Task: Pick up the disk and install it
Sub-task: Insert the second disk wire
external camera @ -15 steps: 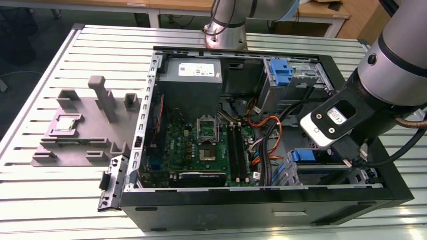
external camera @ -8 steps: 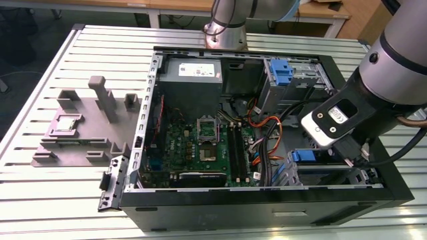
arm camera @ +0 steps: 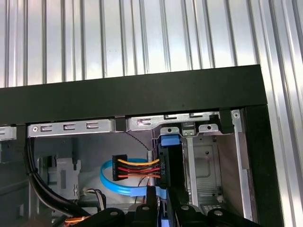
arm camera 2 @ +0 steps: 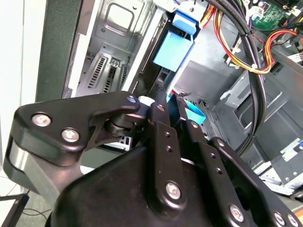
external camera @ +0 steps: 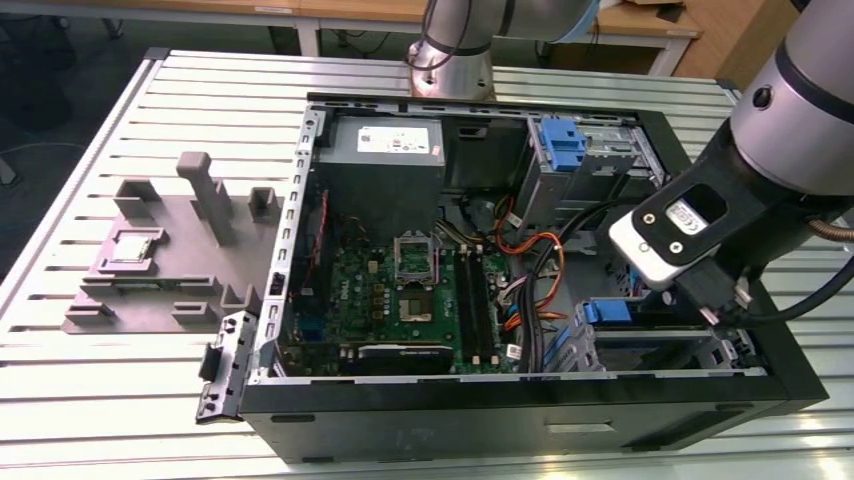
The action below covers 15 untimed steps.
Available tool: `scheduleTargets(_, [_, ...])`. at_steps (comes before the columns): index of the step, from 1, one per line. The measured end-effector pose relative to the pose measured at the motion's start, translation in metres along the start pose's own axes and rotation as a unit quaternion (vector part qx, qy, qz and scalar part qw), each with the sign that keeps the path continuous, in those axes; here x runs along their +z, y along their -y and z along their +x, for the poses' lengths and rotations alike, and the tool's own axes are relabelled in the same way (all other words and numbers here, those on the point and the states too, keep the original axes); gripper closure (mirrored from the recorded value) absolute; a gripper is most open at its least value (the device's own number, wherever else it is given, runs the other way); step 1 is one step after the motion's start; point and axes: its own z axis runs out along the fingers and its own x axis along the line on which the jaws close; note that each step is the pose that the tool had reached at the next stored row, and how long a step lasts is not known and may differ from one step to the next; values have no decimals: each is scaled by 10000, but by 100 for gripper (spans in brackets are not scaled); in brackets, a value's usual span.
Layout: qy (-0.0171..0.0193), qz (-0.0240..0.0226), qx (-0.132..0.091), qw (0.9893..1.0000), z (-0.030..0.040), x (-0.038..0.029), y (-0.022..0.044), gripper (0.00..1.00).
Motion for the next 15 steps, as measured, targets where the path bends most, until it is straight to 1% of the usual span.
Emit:
scheduleTargets(2, [0, 15, 3, 10000, 2, -18, -8, 78])
scheduleTargets(3, [0, 25, 8, 10000, 3, -17, -13, 85])
scheduleTargets(4, [2, 32, 14, 10000, 4, -17, -22, 85])
scheduleTargets(5, [3, 34, 20, 10000, 5, -16, -31, 90])
scheduleTargets(10, [9, 38, 71, 10000, 6, -2, -47, 90])
scheduleTargets(15, [20, 73, 122, 9999, 1, 51, -43, 90])
